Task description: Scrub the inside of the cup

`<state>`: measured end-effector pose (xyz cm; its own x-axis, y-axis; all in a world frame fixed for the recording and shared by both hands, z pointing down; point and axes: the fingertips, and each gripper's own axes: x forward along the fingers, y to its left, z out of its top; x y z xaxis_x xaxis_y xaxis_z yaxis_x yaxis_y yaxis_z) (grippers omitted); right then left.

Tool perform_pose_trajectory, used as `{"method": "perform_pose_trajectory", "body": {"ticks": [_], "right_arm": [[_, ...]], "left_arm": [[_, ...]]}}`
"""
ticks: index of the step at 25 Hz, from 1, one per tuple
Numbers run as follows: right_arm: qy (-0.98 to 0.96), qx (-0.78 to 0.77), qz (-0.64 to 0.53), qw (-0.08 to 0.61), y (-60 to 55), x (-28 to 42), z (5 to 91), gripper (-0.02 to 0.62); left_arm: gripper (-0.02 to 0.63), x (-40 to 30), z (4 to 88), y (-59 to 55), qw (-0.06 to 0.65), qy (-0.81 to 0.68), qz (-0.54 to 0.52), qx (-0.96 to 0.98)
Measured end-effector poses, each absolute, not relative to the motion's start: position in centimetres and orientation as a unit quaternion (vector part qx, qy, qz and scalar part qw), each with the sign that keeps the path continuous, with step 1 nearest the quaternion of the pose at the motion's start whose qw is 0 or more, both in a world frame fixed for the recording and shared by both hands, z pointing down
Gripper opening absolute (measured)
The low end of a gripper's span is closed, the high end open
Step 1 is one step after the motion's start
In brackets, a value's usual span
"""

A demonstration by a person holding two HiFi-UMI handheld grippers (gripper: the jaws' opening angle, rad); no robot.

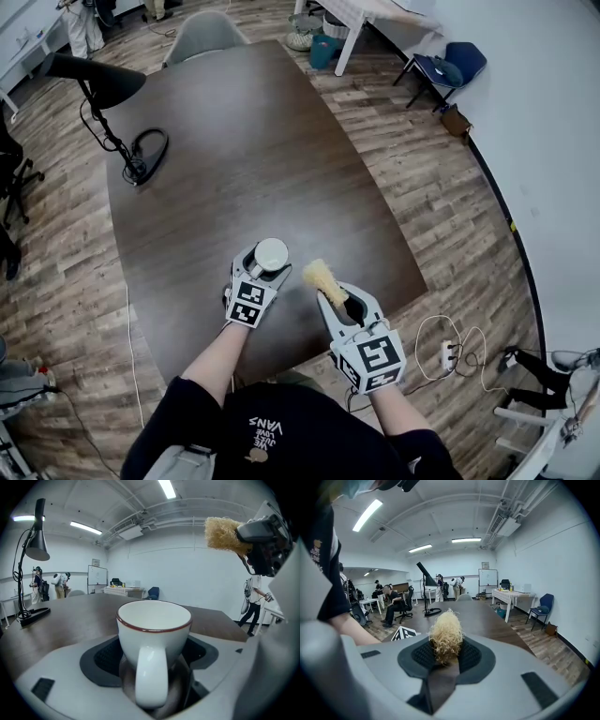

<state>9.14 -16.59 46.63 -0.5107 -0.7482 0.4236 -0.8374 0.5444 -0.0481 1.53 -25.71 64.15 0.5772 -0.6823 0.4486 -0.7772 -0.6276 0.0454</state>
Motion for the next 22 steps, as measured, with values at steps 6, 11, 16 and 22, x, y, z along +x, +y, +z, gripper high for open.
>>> {"method": "perform_pose_trajectory", "body": {"ticks": [6, 11, 16, 22], "right_arm": [[-0.863, 0.456, 0.124, 0.178, -16.8, 8.3, 46.5, 0.100], [-0.867, 0.451, 0.119, 0.173, -16.6, 7.9, 46.2, 0.100], [-0.872, 0.445, 0.116, 0.166, -16.4, 7.5, 46.0, 0.100], [-0.879, 0.437, 0.113, 0.156, -16.3, 6.8, 45.5, 0.100]], "left_arm": [[0.396, 1.5, 63.4, -25.6, 0.084, -0.413, 0.192, 0.886], [0.396, 0.8, 63.4, -24.6, 0.089, -0.422, 0.191, 0.882], [0.396, -0.1, 61.8, -23.8, 0.085, -0.435, 0.168, 0.880], [0.396, -0.8, 59.1, -22.6, 0.073, -0.443, 0.146, 0.881]]}}
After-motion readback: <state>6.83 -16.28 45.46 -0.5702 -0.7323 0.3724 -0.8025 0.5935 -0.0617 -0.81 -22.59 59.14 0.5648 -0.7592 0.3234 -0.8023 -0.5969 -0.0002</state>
